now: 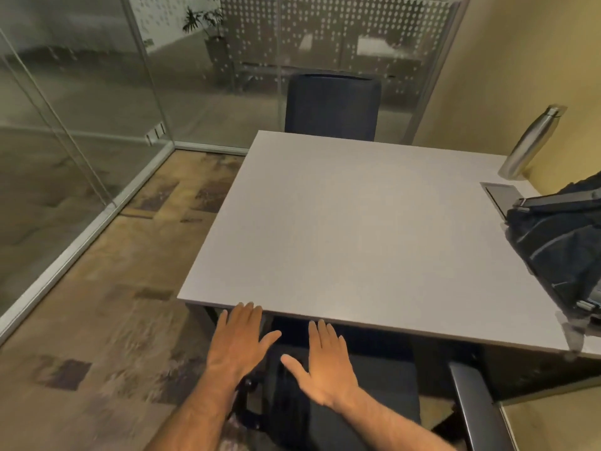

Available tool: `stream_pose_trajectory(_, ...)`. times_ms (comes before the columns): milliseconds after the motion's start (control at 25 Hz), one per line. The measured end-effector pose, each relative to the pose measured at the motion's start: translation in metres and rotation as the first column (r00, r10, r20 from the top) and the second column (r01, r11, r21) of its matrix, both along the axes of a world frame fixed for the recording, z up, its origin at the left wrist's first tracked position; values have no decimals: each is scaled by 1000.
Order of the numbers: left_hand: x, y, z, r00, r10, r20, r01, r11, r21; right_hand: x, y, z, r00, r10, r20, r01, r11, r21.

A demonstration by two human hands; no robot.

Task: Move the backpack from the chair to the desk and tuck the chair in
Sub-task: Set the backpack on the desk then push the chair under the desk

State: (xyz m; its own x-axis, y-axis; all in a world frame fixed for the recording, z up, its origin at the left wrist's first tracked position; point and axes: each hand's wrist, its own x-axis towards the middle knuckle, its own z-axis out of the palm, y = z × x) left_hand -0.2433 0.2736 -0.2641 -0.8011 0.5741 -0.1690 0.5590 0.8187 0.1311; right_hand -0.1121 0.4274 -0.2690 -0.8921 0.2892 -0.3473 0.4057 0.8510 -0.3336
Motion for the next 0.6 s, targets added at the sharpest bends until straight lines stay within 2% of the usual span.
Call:
stream_pose_trajectory(160, -21, -37, -12, 993, 94, 72, -96, 995, 29, -39, -44, -11, 1000, -23, 21, 25, 997, -74)
stream_pose_trajectory(240, -29, -48, -26, 968, 165, 188, -182, 980, 79, -56, -63, -18, 998, -53, 27, 56, 988, -143)
stream_pose_trajectory(320, -37, -54, -41, 900, 226, 374, -305, 938, 167, -67, -76, -22, 995, -100, -26, 89, 956, -280)
stream_pose_trajectory(440, -45, -58, -59, 691, 262, 673, -525, 822, 219, -81, -87, -33, 973, -231, 1, 191, 803, -564)
stream_pose_trajectory(520, -45, -59, -71, 593, 223, 774, -611, 751, 251, -86, -90, -51, 933, -355, 61, 299, 669, -681)
stream_pose_trajectory(600, -47, -60, -80, 487, 153, 860, -706, 648, 285, -88, -96, -69, 869, -479, 123, 381, 489, -785)
